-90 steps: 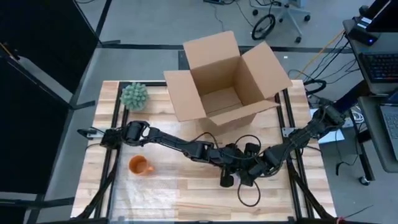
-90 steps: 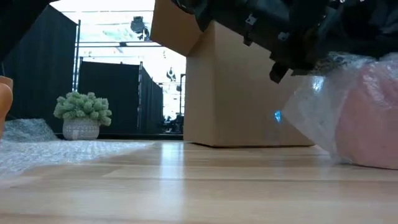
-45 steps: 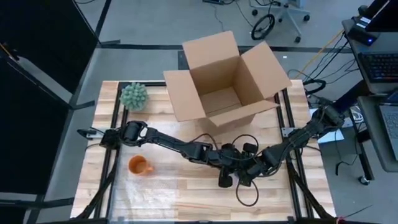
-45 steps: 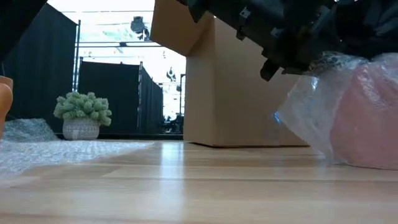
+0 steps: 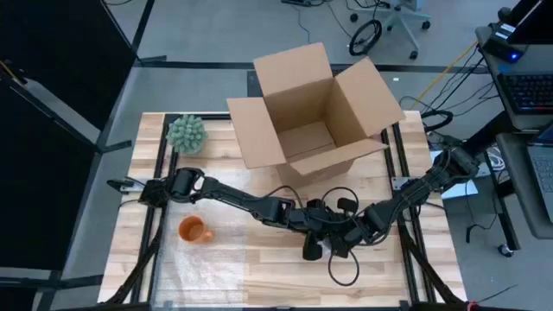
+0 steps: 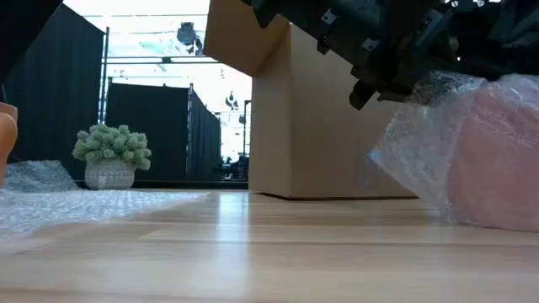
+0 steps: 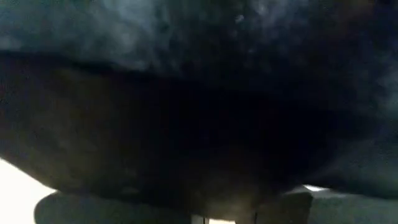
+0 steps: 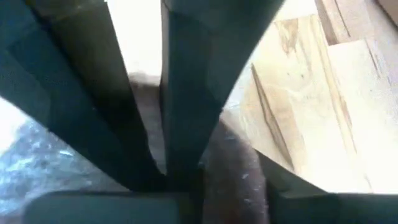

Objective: Wrap mug
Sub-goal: Wrap the pink mug with bubble wrap

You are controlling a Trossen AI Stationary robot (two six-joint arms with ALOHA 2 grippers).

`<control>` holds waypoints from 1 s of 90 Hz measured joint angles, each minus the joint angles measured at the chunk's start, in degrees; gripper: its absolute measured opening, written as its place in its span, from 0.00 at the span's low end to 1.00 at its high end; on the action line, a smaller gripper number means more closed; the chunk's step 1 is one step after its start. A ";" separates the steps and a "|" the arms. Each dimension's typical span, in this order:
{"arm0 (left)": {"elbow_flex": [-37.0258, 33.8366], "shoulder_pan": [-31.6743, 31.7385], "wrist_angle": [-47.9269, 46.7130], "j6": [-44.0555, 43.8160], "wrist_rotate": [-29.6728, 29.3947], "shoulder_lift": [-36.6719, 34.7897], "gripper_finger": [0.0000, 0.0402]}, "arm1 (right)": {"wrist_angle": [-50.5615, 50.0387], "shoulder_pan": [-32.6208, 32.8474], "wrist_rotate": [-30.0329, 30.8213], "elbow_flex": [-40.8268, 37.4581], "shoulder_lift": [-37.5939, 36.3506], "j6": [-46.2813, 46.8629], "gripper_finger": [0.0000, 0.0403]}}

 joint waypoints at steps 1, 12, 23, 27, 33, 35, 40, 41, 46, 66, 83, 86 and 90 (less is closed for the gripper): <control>0.00 -0.01 0.00 -0.01 -0.02 0.00 0.06 | 0.03 0.00 0.00 0.00 0.00 -0.11 0.12; -0.02 -0.03 0.00 0.02 -0.05 -0.02 0.07 | 0.19 0.00 0.02 -0.02 0.00 -0.67 0.12; -0.02 -0.02 0.01 0.42 -0.02 -0.01 0.07 | 0.39 0.11 1.04 -0.04 0.00 -0.19 0.12; -0.02 0.01 0.02 0.52 0.02 -0.02 0.07 | 0.40 0.15 1.25 -0.07 0.00 0.28 0.12; -0.02 0.02 0.07 0.66 0.10 -0.02 0.07 | 0.75 0.18 1.26 -0.19 -0.28 0.06 0.16; -0.02 0.02 0.03 0.69 0.29 -0.02 0.07 | 0.93 0.21 1.25 -0.27 -0.47 0.07 0.20; -0.02 0.02 0.03 0.60 0.58 -0.02 0.07 | 1.11 0.24 0.83 -0.47 -1.30 0.30 0.31; -0.02 0.03 0.06 0.59 0.64 -0.02 0.07 | 1.12 0.24 0.68 -0.52 -1.48 0.32 0.33; -0.02 0.06 0.24 0.58 0.59 -0.02 0.07 | 1.38 0.03 -0.42 -0.82 -2.80 0.34 0.45; -0.02 0.12 0.25 1.03 -0.84 -0.17 0.07 | 1.00 -0.06 -2.93 -1.30 -10.25 1.79 0.75; 0.00 0.14 -0.04 0.88 -1.08 -0.20 0.07 | -1.37 0.05 -1.93 -1.16 -16.26 1.63 0.80; 0.00 0.13 -0.08 0.86 -1.08 -0.20 0.07 | -2.23 0.04 -1.89 -1.16 -17.27 1.50 0.80; 0.00 0.13 -0.07 0.85 -1.08 -0.20 0.07 | -2.90 0.04 -1.81 -1.16 -18.67 1.38 0.80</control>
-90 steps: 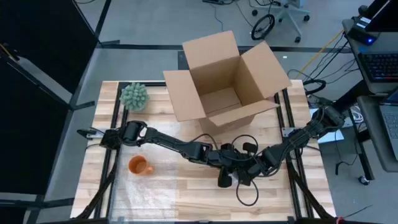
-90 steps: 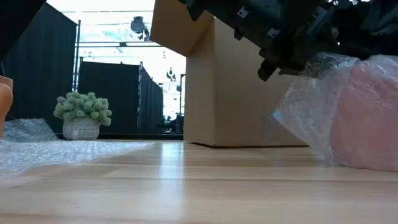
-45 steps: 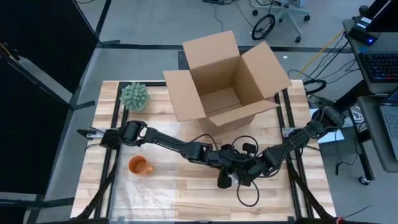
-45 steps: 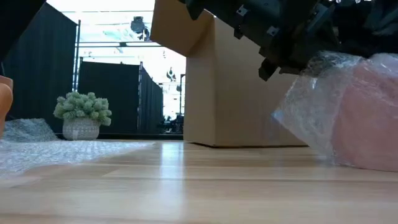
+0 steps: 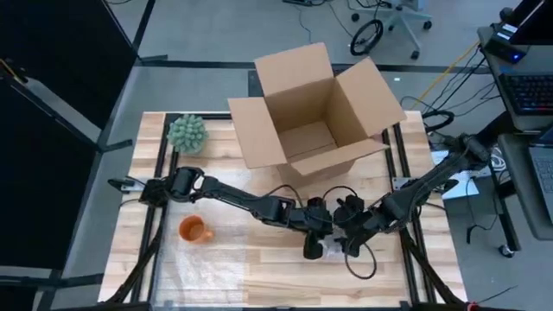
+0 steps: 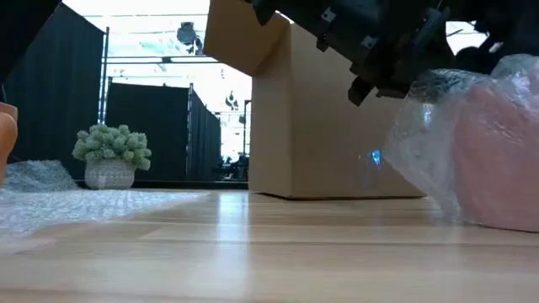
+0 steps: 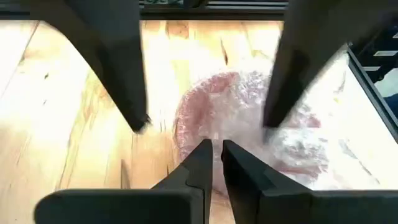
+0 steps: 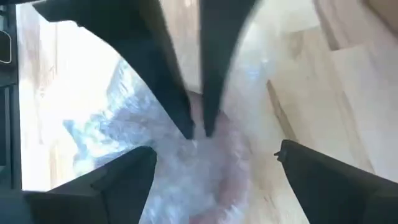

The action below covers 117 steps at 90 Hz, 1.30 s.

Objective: Wrap mug
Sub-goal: Wrap the pink mug with bubble wrap

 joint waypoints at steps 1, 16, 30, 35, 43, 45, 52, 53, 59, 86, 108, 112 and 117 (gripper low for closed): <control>0.00 0.00 0.00 0.00 0.00 0.00 0.07 | -0.08 0.00 0.03 0.01 -0.35 0.00 0.80; 0.00 -0.02 0.02 -0.22 0.03 0.00 0.07 | -2.20 -0.04 -0.22 0.09 -4.88 -0.59 0.79; 0.00 -0.02 0.04 -0.23 0.02 0.04 0.07 | -1.15 1.22 -3.09 0.17 -7.64 -1.44 0.79; 0.00 -0.02 0.04 -0.24 -0.07 0.04 0.07 | 0.38 2.54 -3.10 0.19 -7.64 -1.83 0.79; 0.00 -0.03 0.04 -0.26 -0.22 0.09 0.06 | 3.91 4.90 -3.01 0.22 -6.25 -3.68 0.79; 0.00 -0.02 0.04 -0.27 -0.22 0.09 0.06 | 4.98 5.52 -2.94 0.24 -5.63 -4.37 0.79; 0.00 -0.04 0.06 -0.29 -0.26 0.11 0.06 | 7.58 7.28 -1.19 0.26 -2.93 -6.80 0.79; 0.00 -0.04 0.06 -0.29 -0.26 0.11 0.06 | 7.76 7.47 -0.74 0.28 -2.46 -6.97 0.79; 0.00 -0.02 0.04 -0.33 -0.26 0.11 0.06 | 7.30 7.95 1.96 0.30 0.42 -7.23 0.79; 0.00 -0.04 0.17 -0.33 -0.39 0.15 0.06 | 2.10 6.88 2.89 0.76 3.87 -5.94 0.79; 0.00 -0.02 0.09 -0.29 -0.42 0.17 0.06 | -3.58 7.12 2.80 5.61 0.83 -9.40 0.79; -0.02 -0.03 0.07 -0.29 -0.42 0.17 0.07 | -3.14 7.61 2.02 6.23 0.43 -10.01 0.79; -0.02 -0.04 0.04 -0.29 -0.42 0.17 0.07 | -1.53 8.54 -0.54 6.36 0.24 -10.66 0.79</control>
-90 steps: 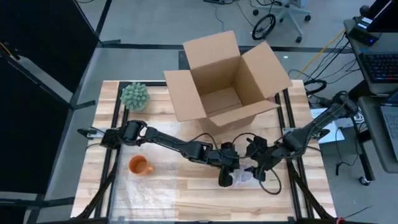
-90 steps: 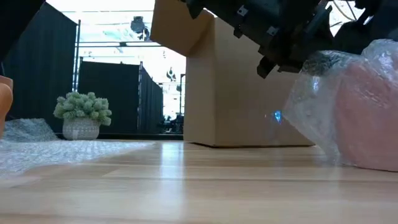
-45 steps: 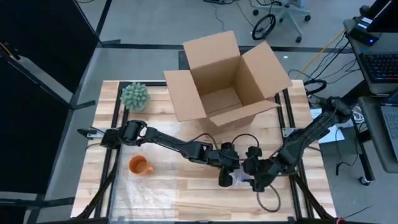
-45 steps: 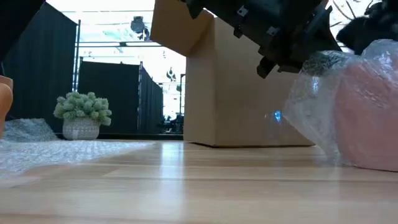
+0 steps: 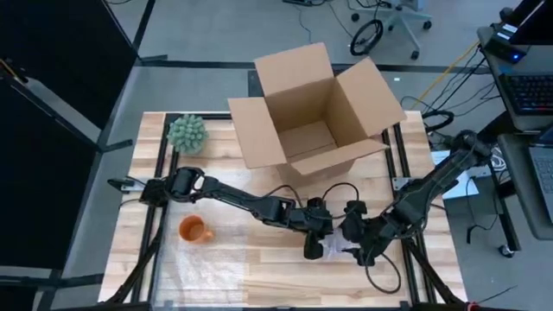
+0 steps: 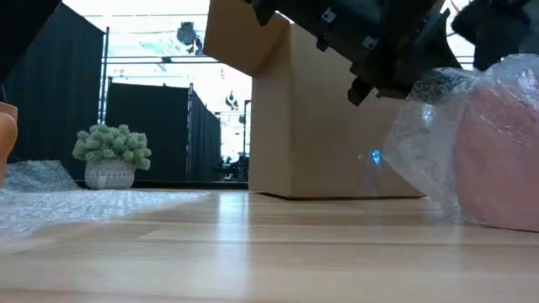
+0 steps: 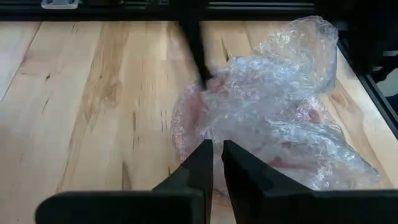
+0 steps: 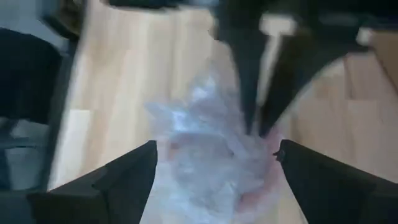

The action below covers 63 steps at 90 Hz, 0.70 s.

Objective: Wrap mug
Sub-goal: Wrap the pink mug with bubble wrap, then put the wrapped pink mug into the cardboard box

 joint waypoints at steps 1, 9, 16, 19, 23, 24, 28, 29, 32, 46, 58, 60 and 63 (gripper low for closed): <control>0.00 0.00 0.00 0.00 0.00 0.00 0.07 | 0.40 0.23 -0.60 0.00 0.00 -0.11 0.79; 0.00 0.02 -0.02 0.03 -0.02 0.00 0.07 | 2.28 2.51 -3.94 0.02 1.07 -0.32 0.79; 0.00 0.02 -0.02 0.28 -0.01 0.02 0.07 | 2.33 4.91 -3.97 0.02 2.68 -0.26 0.79; 0.00 0.02 -0.02 0.31 -0.02 0.02 0.07 | 2.33 5.72 -3.75 0.02 3.50 -0.36 0.79; 0.00 0.00 -0.02 0.33 0.00 0.02 0.07 | 2.33 6.46 -3.45 0.02 4.75 -0.99 0.79; 0.00 0.00 -0.02 0.33 -0.01 0.02 0.07 | 2.33 6.58 -3.28 0.02 5.09 -1.10 0.79; 0.00 0.02 -0.02 0.35 0.00 0.02 0.07 | 2.36 6.90 -2.15 0.02 6.63 -1.38 0.79; 0.00 0.02 -0.02 0.35 0.00 0.02 0.07 | 2.37 6.91 -1.88 0.02 7.04 -1.41 0.79; 0.00 0.01 0.03 0.35 0.00 0.02 0.07 | 2.49 6.87 -0.74 0.02 8.31 -1.79 0.79; 0.00 0.02 -0.02 0.44 -0.01 0.02 0.07 | 2.73 5.97 4.10 0.22 14.86 -4.25 0.79; 0.00 0.02 -0.02 0.44 -0.02 0.02 0.07 | 3.33 4.75 3.48 0.35 18.15 -4.59 0.79; 0.00 0.01 -0.02 0.44 -0.02 0.02 0.07 | 3.29 4.66 3.21 0.35 18.53 -4.71 0.78; 0.00 -0.01 -0.02 0.42 -0.02 0.02 0.07 | 3.16 4.44 2.77 0.35 19.12 -4.77 0.77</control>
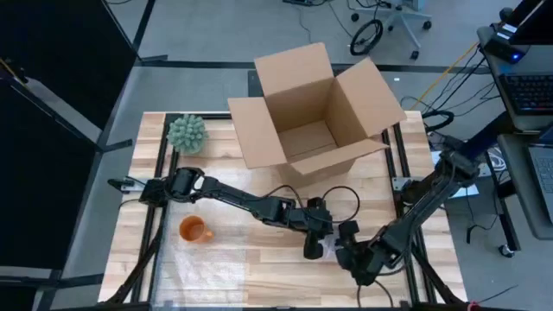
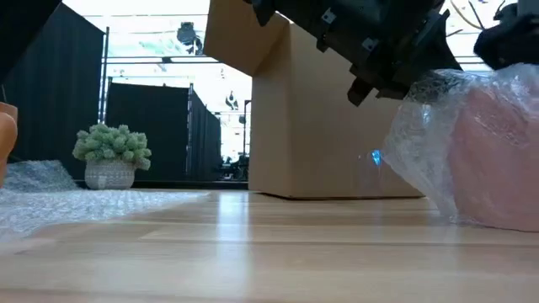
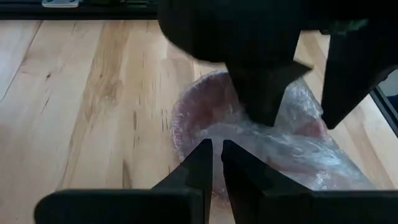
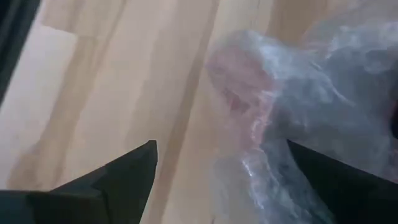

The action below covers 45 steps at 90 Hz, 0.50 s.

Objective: Wrap mug
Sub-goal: Put the wrapped pink mug into the cardboard box

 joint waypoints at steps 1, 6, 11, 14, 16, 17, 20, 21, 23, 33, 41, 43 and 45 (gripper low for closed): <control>0.00 -0.04 -0.01 -0.02 0.00 -0.01 0.07 | 0.00 -0.06 -0.11 0.01 0.17 0.00 0.76; 0.00 -0.14 -0.02 -0.14 0.00 -0.11 0.07 | 0.00 -0.13 -0.27 0.06 1.05 0.00 0.72; 0.02 -0.31 -0.02 -0.38 -0.02 -0.15 0.07 | 0.00 -0.13 0.35 0.11 1.87 -0.12 0.64; 0.27 -0.41 -0.38 -0.40 -0.06 -0.15 0.07 | 0.00 -0.18 0.92 0.13 2.31 -0.20 0.58; 0.56 -0.53 -0.75 -0.42 -0.17 -0.15 0.07 | -0.01 -0.18 1.46 0.11 2.55 -0.10 0.54; 0.74 -0.59 -1.00 -0.44 -0.24 -0.15 0.07 | -0.02 -0.18 1.78 0.11 2.67 0.00 0.52; 1.15 -0.77 -1.56 -0.49 -0.34 -0.15 0.07 | -0.02 -0.20 2.22 0.11 3.06 0.22 0.45; 1.28 -0.84 -1.66 -0.53 -0.35 -0.15 0.07 | -0.02 -0.22 2.24 0.11 3.14 0.23 0.43; 1.56 -0.99 -1.73 -0.56 -0.35 -0.15 0.07 | -0.04 -0.27 2.12 0.11 3.26 0.30 0.39; 3.52 -1.79 -3.76 -1.82 -0.33 -0.15 0.07 | -0.21 -0.72 -0.32 0.09 3.46 0.64 0.19; 5.76 -2.37 -7.82 -2.10 -0.40 -0.19 0.07 | -0.48 -0.86 -1.91 0.00 2.92 0.12 0.07; 6.30 -2.66 -8.79 -2.16 -0.41 -0.19 0.07 | -0.67 -0.72 -2.25 0.02 2.70 0.16 0.07; 6.86 -3.03 -9.90 -2.36 -0.39 -0.19 0.07 | -1.20 -0.38 -2.28 0.25 2.42 0.51 0.07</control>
